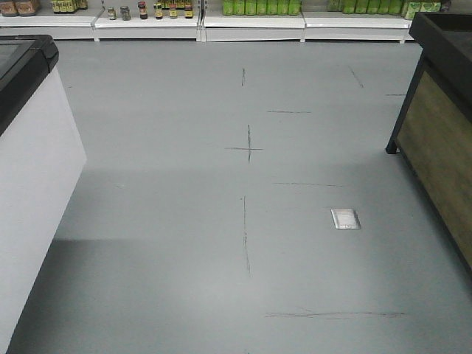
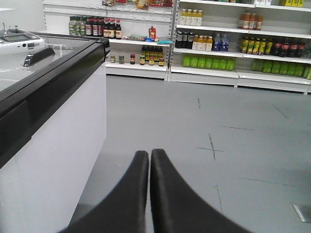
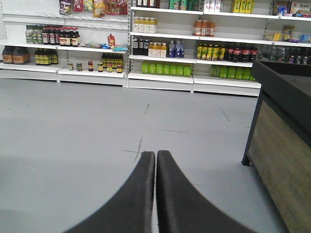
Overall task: Pick three apples into basket with both arms
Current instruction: 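Drive the base forward across the floor toward the fruit tables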
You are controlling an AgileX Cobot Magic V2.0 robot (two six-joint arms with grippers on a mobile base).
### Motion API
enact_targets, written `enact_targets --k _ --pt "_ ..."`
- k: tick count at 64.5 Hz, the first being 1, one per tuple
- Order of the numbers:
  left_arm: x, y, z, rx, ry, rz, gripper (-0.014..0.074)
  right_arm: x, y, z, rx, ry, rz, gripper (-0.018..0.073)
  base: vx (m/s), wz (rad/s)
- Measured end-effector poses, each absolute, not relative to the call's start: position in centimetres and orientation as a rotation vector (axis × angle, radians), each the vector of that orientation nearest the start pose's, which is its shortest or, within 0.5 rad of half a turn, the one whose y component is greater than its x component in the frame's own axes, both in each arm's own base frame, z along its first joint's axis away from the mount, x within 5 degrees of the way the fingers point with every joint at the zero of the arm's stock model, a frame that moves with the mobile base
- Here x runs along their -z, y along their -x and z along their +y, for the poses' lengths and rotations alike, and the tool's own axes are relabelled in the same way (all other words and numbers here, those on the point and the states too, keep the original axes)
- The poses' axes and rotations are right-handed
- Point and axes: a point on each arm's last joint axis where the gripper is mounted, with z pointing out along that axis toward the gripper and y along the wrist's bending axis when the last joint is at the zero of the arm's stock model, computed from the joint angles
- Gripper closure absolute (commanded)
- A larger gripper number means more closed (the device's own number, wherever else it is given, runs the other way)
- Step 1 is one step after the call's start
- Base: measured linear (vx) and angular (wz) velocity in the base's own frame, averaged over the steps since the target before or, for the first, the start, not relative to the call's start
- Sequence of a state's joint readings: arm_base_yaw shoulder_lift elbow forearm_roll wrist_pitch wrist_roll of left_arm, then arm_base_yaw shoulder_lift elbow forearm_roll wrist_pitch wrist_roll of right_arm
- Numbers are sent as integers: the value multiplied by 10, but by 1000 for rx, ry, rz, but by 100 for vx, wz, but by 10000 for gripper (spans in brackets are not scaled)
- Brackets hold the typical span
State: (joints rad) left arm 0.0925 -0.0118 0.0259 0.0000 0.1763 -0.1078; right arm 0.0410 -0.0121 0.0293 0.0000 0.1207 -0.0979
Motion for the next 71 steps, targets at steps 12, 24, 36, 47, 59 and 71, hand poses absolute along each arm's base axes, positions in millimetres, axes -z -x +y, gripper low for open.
enact_targets --k 12,24,36,47,59,71 --pt "-189 -56 5 12 167 1666 603 -193 -57 2 44 113 1618 564 0 0" --pt "-189 -56 5 12 167 1666 603 -193 -57 2 44 113 1618 564 0 0" --pt "-189 -56 5 12 167 1666 603 -193 -57 2 44 113 1618 564 1 2" --pt "-189 -56 5 12 167 1666 603 -193 -57 2 44 113 1618 564 3 4" --pt "-189 -56 5 12 167 1666 603 -193 -57 2 44 113 1618 564 7 4" --pt "-189 -56 5 12 167 1666 603 -193 -57 2 44 113 1618 564 12 6"
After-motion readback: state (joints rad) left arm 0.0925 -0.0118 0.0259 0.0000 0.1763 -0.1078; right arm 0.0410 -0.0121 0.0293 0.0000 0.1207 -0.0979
